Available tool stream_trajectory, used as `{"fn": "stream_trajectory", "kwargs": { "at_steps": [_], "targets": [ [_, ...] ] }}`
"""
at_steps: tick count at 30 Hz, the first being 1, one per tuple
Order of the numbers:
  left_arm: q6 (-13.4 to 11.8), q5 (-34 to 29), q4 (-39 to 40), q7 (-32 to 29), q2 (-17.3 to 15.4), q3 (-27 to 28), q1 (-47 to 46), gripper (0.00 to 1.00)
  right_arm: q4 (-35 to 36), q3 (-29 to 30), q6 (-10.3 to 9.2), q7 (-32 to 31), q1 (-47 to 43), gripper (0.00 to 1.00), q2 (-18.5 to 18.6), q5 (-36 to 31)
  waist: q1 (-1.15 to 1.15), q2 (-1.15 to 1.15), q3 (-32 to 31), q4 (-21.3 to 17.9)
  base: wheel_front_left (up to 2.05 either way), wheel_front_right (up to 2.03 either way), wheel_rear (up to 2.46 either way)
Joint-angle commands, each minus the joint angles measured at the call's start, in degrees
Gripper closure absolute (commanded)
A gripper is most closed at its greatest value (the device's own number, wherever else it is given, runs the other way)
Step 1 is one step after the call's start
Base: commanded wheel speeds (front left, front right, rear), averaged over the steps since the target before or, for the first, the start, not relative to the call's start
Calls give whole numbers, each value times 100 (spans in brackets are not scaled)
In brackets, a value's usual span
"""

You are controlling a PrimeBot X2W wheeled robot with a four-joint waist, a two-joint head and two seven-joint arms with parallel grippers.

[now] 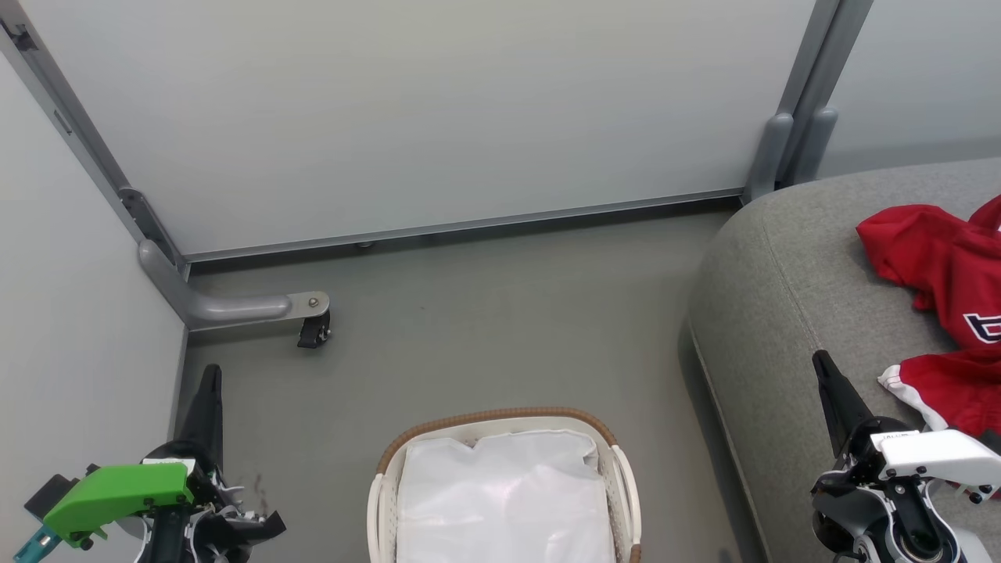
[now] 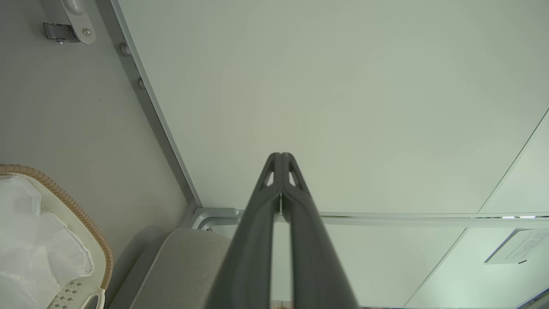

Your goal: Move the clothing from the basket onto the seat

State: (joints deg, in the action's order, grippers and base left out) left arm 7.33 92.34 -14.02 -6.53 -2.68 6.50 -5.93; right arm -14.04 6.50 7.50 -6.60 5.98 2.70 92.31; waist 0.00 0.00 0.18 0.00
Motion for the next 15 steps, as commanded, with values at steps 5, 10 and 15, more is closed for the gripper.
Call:
{"fn": "stream_trajectory", "kwargs": {
  "at_steps": [5, 10, 15],
  "targets": [
    [36, 17, 7, -18, -40, 11, -63, 100, 14, 12, -2, -5, 43, 100, 36, 21, 0, 0, 0, 0, 0, 0, 0],
    [36, 17, 7, -18, -40, 11, -63, 100, 14, 12, -2, -5, 43, 100, 36, 21, 0, 0, 0, 0, 0, 0, 0],
    [36, 17, 7, -18, -40, 11, -63, 100, 14, 12, -2, -5, 43, 100, 36, 21, 0, 0, 0, 0, 0, 0, 0]
  ]
}}
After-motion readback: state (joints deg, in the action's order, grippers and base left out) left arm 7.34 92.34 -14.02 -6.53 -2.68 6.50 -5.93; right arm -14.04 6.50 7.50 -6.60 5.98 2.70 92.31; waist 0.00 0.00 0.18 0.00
